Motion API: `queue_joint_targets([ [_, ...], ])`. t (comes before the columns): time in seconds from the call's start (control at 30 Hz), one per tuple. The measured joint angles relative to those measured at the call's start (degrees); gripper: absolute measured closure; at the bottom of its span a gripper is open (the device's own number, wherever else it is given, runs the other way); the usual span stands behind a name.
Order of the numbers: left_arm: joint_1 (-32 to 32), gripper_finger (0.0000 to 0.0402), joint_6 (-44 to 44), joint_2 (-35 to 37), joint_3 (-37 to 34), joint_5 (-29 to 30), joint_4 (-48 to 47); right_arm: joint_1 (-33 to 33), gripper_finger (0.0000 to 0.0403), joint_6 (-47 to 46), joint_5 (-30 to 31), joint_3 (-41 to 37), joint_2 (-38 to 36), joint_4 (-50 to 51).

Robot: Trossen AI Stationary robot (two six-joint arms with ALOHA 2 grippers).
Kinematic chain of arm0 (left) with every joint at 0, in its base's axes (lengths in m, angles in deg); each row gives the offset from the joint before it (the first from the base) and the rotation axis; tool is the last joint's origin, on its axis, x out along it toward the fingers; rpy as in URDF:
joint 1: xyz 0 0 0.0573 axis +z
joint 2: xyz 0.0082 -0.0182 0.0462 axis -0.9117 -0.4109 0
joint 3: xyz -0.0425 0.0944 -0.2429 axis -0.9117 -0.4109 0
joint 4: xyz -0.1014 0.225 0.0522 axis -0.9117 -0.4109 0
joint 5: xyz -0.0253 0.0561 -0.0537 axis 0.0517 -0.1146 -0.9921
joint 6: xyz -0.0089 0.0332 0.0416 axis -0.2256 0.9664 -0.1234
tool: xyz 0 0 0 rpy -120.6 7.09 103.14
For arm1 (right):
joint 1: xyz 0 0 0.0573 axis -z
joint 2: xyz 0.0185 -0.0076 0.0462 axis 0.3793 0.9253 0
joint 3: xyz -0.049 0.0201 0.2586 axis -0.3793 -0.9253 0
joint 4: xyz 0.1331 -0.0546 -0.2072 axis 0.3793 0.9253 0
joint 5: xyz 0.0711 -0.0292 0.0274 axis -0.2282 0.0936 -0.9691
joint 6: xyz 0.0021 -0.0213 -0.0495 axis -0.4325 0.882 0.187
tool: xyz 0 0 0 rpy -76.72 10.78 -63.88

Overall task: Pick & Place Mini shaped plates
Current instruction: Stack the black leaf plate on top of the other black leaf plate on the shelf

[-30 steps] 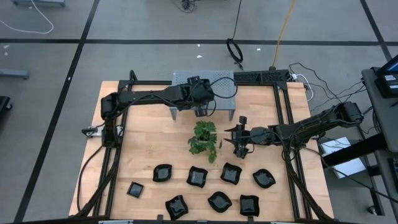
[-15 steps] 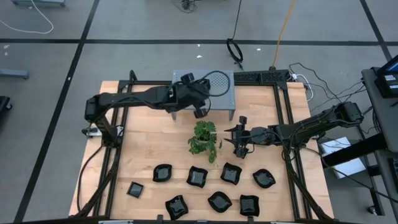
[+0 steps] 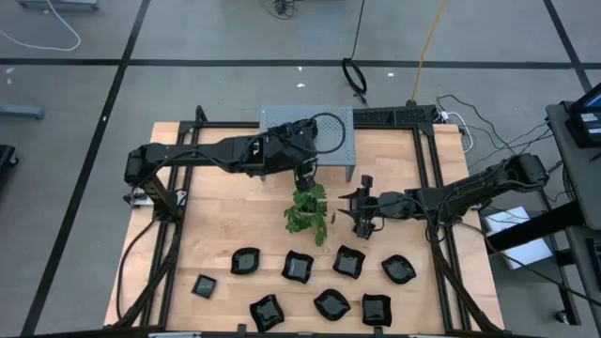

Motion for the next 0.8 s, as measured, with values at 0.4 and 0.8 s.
queue_joint_targets([
  [0.4, -0.41, 0.0252, -1.37, 0.0, 0.0, 2.07, 0.83, 0.0, 0.0245, 0.0, 0.0, 0.0, 0.0, -0.01],
  [0.8, 1.04, 0.0252, -4.54, 0.0, 0.0, 3.98, -3.23, 0.0, 0.0245, 0.0, 0.0, -0.01, 0.0, -0.01],
])
